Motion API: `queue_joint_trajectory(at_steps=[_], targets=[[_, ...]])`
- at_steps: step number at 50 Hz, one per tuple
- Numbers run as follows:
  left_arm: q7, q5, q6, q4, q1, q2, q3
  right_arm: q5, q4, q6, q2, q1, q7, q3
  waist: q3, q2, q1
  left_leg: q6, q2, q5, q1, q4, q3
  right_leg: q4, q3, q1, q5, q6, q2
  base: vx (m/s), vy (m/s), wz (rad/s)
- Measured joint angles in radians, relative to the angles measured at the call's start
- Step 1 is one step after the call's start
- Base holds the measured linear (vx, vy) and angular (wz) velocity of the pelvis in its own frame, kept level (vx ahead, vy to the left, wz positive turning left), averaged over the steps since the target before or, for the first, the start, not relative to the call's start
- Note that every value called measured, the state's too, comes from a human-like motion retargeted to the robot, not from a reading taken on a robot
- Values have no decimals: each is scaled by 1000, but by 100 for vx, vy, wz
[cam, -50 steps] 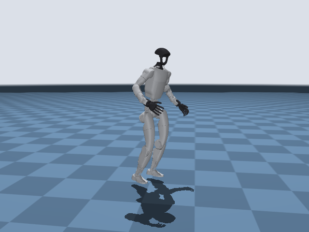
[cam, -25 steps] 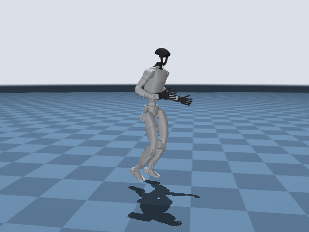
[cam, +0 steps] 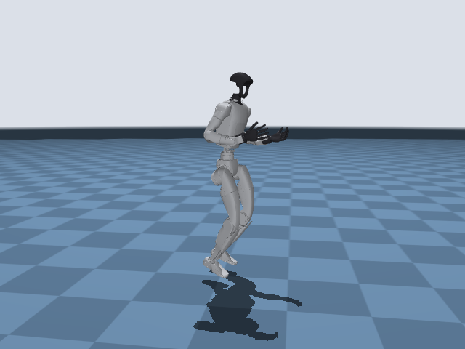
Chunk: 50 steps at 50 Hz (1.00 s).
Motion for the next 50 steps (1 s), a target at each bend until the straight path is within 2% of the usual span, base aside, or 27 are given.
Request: queue_joint_trajectory(at_steps=[3,5,8,12,15,17,20,23,30,42,50], targets=[[-21,-8,-5,-70,46,14,-20,13,-34,1,7,11,21,32,-41,-2,-2,-42,-4,177,-22,-116,12,-92,7,-9,154,43,2,-2,1,-5],[-35,-13,-6,-89,69,24,-33,7,-51,-3,2,7,31,52,-57,-4,-1,-53,-21,210,-42,-146,6,-88,19,-24,185,54,-3,-7,2,-15],[-38,5,16,-80,82,36,-49,-19,-64,-5,-14,-18,34,70,-69,-6,3,-40,-48,187,-59,-158,-3,-58,36,-33,165,51,-11,-9,1,-10],[-58,59,57,-36,97,50,-74,-64,-69,8,-28,-57,45,95,-72,-12,11,-1,-85,69,-74,-109,-21,10,71,-30,57,29,-17,-11,0,-4],[-76,117,87,24,69,57,-87,-118,-41,28,-40,-109,56,108,-57,-17,22,46,-107,-97,-89,-30,-42,66,94,-28,-118,-3,-9,-14,-3,-7],[-82,175,92,83,31,54,-94,-166,3,45,-45,-151,60,121,-31,-16,30,78,-112,-218,-110,29,-48,107,95,-36,-247,-33,-3,-18,-5,-5],[-86,248,93,182,-35,32,-108,-225,92,59,-47,-209,62,147,15,-9,41,100,-96,-307,-142,85,-36,143,75,-56,-330,-62,1,-20,-6,-3],[-104,271,99,277,-86,4,-119,-248,180,54,-38,-249,64,170,36,5,40,94,-72,-278,-163,60,-29,109,58,-76,-291,-71,15,-19,-6,-9],[-127,307,119,350,-101,6,-161,-275,258,48,-35,-264,66,190,37,11,14,68,-53,-176,-235,-18,-32,13,48,-147,-181,-48,48,-13,-4,-9],[-104,350,99,307,-161,10,-165,-276,214,34,-86,-308,34,204,108,17,-15,83,-28,-226,-308,74,13,102,62,-231,-220,-60,68,-3,-1,-2],[-56,380,95,310,-141,29,-157,-246,230,22,-71,-262,21,227,57,5,-17,34,-29,-46,-224,-103,31,-45,63,-160,-81,-10,53,7,1,-10]])
